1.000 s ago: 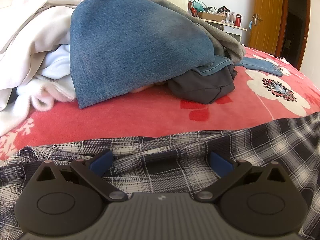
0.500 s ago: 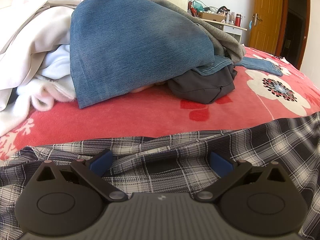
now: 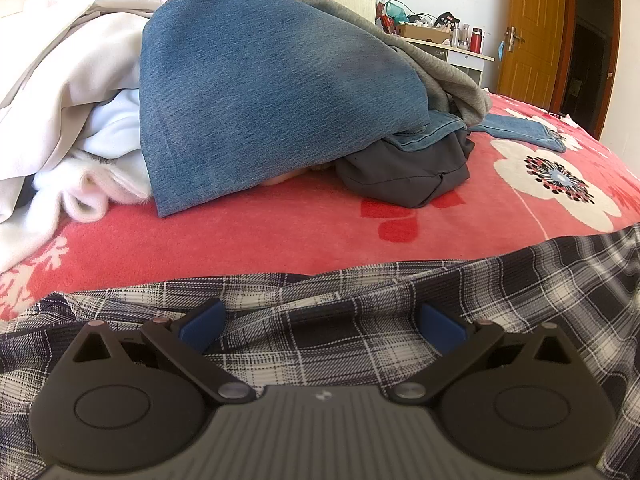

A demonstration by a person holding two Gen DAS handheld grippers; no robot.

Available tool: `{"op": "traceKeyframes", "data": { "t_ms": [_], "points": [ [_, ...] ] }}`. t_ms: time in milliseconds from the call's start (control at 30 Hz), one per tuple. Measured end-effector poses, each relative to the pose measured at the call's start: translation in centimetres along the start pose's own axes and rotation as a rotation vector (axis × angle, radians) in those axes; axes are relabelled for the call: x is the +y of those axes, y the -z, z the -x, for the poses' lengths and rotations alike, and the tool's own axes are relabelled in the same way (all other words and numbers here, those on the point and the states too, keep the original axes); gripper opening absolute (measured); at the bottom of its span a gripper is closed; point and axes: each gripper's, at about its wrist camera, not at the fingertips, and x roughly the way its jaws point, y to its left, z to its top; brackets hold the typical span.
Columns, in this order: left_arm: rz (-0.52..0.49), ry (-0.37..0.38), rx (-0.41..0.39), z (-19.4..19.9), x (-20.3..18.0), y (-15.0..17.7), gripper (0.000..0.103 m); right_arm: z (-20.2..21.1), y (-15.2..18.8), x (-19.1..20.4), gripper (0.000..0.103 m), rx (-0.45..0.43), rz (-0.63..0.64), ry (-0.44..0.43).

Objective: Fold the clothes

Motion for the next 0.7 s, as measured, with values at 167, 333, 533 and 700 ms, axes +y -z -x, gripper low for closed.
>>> {"op": "traceKeyframes", "data": {
  "t_ms": [167, 333, 533, 700],
  "points": [
    [-0.001, -0.001, 0.0, 0.0, 0.0, 0.0, 0.103, -0.3, -0.4, 0.7, 0.001, -0.047, 0.107, 0.012],
    [-0.003, -0.001, 0.0, -0.1, 0.0, 0.0, 0.103, -1.4, -0.8, 2.0, 0.001, -0.079, 0.163, 0.02],
    [-0.001, 0.002, 0.002, -0.1, 0.1, -0.1, 0.103, -2.2, -2.0, 0.2, 0.003, -0.108, 0.06, 0.009],
    [-0.001, 0.002, 0.002, -0.1, 0.1, -0.1, 0.103, 6.3, -2.0, -1.5, 0.018, -0.166, 0.028, -0.091]
  ]
}}
